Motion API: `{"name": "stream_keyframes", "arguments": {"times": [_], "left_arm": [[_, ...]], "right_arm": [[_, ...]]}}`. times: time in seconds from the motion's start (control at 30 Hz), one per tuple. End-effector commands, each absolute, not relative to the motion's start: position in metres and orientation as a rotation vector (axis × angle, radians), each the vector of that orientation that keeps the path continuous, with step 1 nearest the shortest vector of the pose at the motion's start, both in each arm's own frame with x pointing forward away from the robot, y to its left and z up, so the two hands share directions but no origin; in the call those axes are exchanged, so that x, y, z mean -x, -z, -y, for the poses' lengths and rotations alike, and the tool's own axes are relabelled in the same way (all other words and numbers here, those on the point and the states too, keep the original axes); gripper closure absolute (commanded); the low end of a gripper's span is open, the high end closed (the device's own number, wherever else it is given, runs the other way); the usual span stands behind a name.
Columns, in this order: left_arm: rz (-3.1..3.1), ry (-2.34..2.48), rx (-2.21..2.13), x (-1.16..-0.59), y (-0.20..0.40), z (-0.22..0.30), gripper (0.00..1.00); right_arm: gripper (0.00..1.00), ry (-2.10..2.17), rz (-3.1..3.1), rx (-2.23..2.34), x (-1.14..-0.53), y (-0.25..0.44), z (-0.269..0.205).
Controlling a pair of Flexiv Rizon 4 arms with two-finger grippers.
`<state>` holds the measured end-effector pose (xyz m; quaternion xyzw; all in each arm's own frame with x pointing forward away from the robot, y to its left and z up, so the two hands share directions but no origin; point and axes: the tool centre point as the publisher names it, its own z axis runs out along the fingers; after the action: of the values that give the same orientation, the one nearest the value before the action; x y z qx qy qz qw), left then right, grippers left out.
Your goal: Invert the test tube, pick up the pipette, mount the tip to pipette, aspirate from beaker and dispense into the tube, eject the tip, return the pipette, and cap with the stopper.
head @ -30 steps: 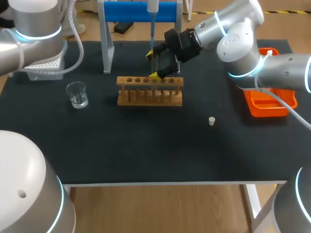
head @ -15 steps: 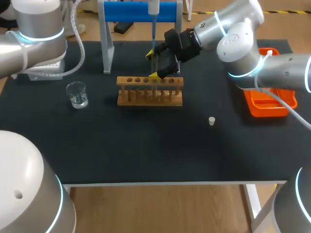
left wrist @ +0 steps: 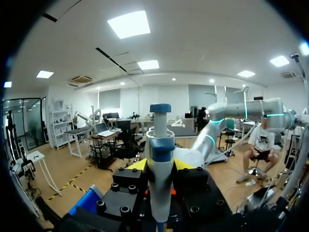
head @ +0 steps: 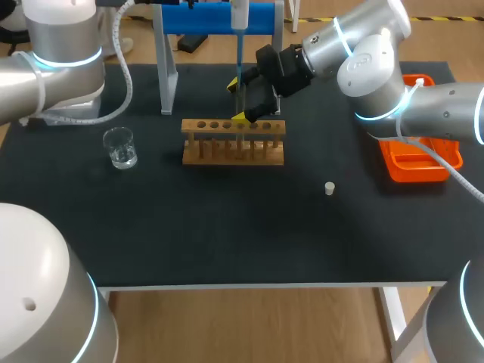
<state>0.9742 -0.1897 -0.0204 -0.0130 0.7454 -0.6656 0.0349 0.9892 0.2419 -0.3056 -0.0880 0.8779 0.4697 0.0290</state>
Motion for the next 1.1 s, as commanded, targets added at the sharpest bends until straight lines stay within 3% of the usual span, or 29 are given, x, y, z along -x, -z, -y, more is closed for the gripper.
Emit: {"name": "stream_keyframes", "arguments": {"times": [0.03, 1.1], "left_arm": [[-2.323, 2.014, 0.044, -0.975, 0.017, 0.187, 1.00], [-2.243, 2.100, -0.004, -0.984, 0.020, 0.195, 1.00]], "right_arm": [[0.00, -1.448, -2.710, 0.273, -0.990, 0.306, -0.242], [0.00, -1.448, -2.710, 0.273, -0.990, 0.306, -0.242]]}}
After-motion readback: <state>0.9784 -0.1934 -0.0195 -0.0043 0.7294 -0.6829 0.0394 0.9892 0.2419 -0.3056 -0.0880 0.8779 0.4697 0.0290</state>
